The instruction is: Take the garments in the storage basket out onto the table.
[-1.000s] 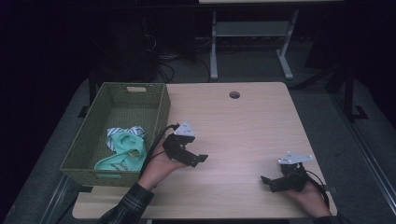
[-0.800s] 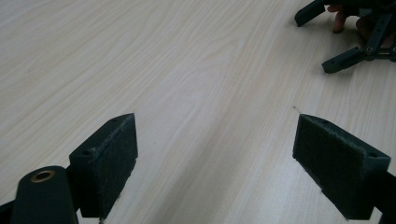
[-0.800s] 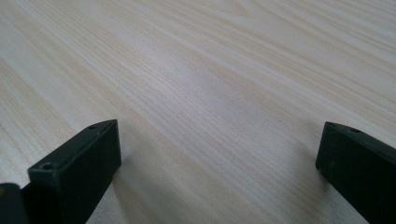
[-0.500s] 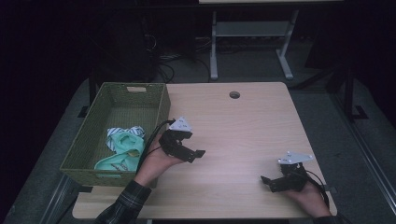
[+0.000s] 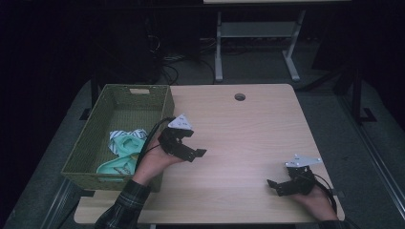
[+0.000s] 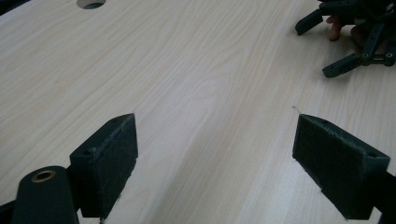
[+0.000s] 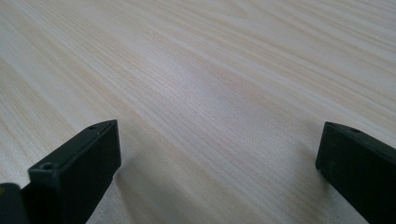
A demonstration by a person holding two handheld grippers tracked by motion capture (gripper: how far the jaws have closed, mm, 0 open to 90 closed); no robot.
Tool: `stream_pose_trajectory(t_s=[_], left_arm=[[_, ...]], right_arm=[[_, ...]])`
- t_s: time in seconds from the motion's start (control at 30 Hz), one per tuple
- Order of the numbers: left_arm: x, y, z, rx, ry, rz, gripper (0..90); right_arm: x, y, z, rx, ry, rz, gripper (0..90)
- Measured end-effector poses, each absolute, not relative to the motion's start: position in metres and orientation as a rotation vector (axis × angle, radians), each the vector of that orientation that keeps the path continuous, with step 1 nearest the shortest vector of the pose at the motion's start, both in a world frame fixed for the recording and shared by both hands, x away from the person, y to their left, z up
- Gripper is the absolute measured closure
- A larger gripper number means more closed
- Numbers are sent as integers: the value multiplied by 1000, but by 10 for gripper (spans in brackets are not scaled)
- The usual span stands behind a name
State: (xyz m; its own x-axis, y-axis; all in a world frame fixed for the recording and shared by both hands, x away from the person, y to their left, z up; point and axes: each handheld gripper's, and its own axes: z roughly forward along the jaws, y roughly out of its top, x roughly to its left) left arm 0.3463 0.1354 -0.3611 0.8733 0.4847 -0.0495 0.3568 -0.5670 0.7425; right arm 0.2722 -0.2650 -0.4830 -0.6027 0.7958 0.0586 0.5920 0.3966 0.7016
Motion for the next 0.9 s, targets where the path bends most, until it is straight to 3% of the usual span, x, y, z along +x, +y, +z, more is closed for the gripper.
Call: stream_pose_trajectory(t_s=[0.9], left_arm=[[351, 179, -344, 2168, 672, 237, 136]], right_arm=[[272, -264, -483, 1188, 2371, 994, 0]])
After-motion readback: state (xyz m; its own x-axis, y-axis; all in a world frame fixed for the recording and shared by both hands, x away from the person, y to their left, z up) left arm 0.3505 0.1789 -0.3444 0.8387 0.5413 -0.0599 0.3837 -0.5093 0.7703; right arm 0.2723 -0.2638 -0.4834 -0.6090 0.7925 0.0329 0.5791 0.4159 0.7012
